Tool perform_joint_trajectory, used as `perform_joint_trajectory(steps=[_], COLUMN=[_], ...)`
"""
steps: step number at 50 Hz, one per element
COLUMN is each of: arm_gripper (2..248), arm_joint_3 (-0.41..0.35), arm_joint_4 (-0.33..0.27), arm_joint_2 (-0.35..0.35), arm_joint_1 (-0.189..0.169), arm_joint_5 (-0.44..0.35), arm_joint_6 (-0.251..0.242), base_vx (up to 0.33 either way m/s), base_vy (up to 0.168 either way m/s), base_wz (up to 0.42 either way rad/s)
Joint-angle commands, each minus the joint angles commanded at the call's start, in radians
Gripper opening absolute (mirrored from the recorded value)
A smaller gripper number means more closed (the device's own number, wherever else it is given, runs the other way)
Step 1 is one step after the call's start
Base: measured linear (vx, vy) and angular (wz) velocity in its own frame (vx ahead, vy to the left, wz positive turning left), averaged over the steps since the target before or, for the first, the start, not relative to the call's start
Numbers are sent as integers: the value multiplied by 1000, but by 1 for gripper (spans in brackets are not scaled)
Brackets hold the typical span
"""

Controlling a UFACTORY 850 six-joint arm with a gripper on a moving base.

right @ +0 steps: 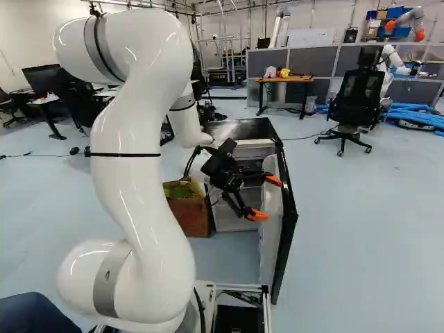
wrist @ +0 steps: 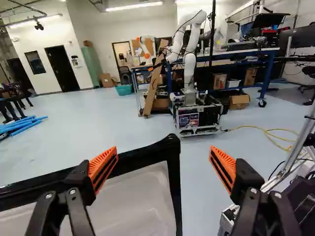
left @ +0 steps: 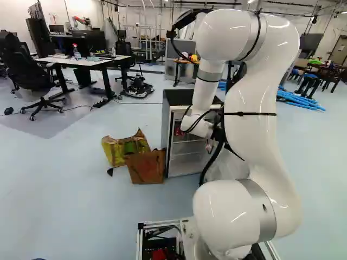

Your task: Grab a drink from the fridge

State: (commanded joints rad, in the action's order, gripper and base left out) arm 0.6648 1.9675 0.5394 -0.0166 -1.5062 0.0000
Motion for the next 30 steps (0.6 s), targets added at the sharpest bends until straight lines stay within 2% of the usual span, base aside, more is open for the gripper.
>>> perform_joint_trajectory(steps=[20,30], arm_gripper=[247,247], arm_joint_3=[0,2], arm_joint_4=[-45,-52], arm_joint_2=[0,1], arm_joint_1=[0,-1], arm_joint_5=[83,89], arm_joint_6=[0,0], base_vx=[0,0], base_vy=[0,0], base_wz=[0,0])
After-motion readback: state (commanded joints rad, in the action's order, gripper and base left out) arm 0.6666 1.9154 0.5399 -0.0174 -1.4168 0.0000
